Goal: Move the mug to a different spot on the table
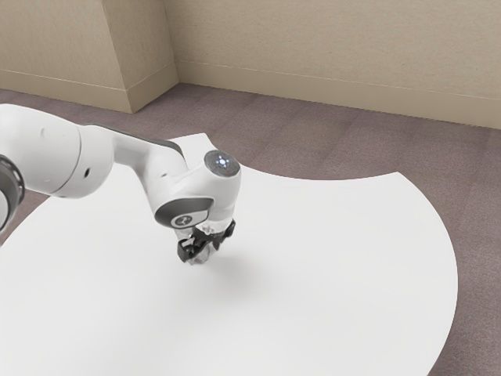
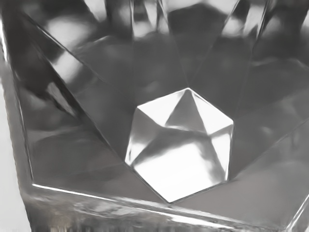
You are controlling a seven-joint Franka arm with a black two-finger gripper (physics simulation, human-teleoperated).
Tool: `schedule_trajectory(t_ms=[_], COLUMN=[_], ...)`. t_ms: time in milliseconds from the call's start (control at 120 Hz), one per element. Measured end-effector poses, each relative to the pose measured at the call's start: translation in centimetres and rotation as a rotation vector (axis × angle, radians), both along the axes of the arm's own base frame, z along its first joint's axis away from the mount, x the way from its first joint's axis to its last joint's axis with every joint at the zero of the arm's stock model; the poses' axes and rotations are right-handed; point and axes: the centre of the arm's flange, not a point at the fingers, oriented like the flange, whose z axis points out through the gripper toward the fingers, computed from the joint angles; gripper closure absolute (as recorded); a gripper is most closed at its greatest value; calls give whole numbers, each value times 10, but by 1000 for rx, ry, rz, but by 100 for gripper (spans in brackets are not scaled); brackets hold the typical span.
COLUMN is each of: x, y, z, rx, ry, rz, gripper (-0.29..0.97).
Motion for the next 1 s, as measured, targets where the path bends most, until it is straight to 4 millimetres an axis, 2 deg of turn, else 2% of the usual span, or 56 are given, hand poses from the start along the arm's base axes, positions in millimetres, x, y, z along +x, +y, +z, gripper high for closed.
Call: schedule_trajectory(t_ms=[142, 317, 475, 600, 692, 742, 900, 1000], x=[-1, -7, -16, -18, 3, 8, 11, 5], y=[-6, -17, -23, -9, 2, 6, 46, 68], z=[12, 44, 108, 153, 224, 255, 324, 349], rx=[-38, -137, -238, -285, -287, -282, -266, -259], ry=[0, 19, 40, 57, 37, 43, 90, 131], rz=[39, 101, 36, -125, -273, -349, -506, -583], gripper=[8, 4, 2, 1, 1, 0, 0, 0])
